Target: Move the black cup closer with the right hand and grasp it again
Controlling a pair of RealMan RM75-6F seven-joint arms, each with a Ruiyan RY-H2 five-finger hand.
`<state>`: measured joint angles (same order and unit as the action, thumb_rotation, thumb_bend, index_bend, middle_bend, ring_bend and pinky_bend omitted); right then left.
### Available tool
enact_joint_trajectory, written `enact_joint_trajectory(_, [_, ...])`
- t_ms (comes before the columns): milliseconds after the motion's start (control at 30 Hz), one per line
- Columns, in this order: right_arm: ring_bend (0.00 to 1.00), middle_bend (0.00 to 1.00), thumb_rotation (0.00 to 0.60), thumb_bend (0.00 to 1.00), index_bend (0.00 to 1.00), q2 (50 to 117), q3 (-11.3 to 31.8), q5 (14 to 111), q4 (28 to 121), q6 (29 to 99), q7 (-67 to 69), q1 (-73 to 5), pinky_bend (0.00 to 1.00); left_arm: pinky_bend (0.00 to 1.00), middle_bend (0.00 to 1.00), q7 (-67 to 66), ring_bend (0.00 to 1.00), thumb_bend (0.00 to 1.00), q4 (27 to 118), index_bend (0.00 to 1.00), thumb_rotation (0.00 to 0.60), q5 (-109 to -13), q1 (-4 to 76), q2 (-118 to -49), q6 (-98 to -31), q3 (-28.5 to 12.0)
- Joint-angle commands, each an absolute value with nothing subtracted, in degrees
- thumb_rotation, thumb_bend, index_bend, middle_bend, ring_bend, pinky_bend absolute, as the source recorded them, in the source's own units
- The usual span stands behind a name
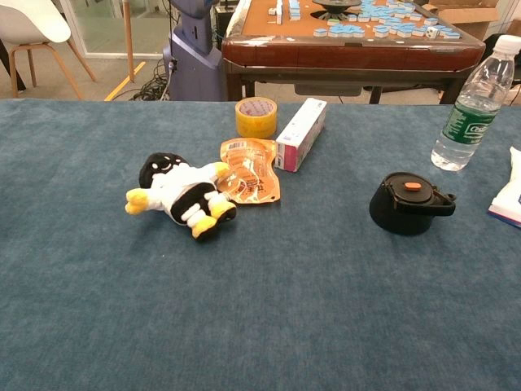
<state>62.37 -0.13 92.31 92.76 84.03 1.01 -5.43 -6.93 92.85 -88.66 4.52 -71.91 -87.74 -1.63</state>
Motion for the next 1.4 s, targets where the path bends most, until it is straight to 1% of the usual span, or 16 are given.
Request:
enact_joint_trajectory(33, [0.22,0.38,0.6,0.11,0.29,62.4,-0.09,92.38,92.73,84.18,1.06,-5.39,0.12,0.04,0.17,-6.8,0.21,0.27,92.72,0.2,0.6,-88.71,4.53,-71.99,-87.88,-1.73])
enact_joint_trajectory(433, [0.22,0.38,0.6,0.11,0.29,62.5,0.0,93.23,92.73,83.76,0.89,-6.06,0.12,0.04,0.17,-6.73,0.21,0.27,92.61,0.2,0.6,-88.12,4.37,-71.79,-87.62,-1.68])
enact_joint_trajectory(733, [0.22,0.38,0.6,0.11,0.29,62.38,0.71,94.71,94.91,80.09,-1.99,-9.45,0.12,0.04,0.17,-6.68,0.21,0.27,92.44,0.2,0.6,-87.61,4.35,-72.02,-87.04,-1.52])
enact_joint_trajectory(833, [0.22,0.38,0.6,0.09,0.29,62.98,1.38,94.17,95.59,78.29,-3.57,-10.87,0.12,0.04,0.17,-6.53,0.21,0.27,92.41,0.2,0.6,-87.42,4.25,-71.96,-87.06,-1.52])
enact_joint_trajectory(1000, [0.22,0.36,0.6,0.0,0.29,63.72,2.72,90.14,97.13,72.83,-7.51,-13.64,0.12,0.04,0.17,-6.11,0.21,0.27,92.26,0.2,0.6,-87.2,3.92,-71.71,-87.35,-1.49])
enact_joint_trajectory(1167, [0.22,0.32,0.6,0.0,0.29,64.48,3.7,86.31,97.88,67.94,-10.53,-16.25,0.12,0.04,0.17,-5.71,0.21,0.27,91.94,0.2,0.6,-86.92,3.46,-71.7,-87.63,-1.33])
enact_joint_trajectory(1267, [0.21,0.3,0.6,0.0,0.29,65.11,4.07,85.15,97.44,66.27,-11.66,-17.45,0.12,0.04,0.17,-5.46,0.21,0.27,91.67,0.2,0.6,-86.78,3.28,-71.78,-87.69,-1.27])
enact_joint_trajectory(1400, [0.17,0.25,0.6,0.0,0.23,66.18,4.47,83.74,97.03,63.92,-13.15,-19.26,0.12,0.04,0.17,-5.22,0.21,0.27,91.39,0.2,0.6,-86.79,3.25,-71.88,-87.6,-1.25])
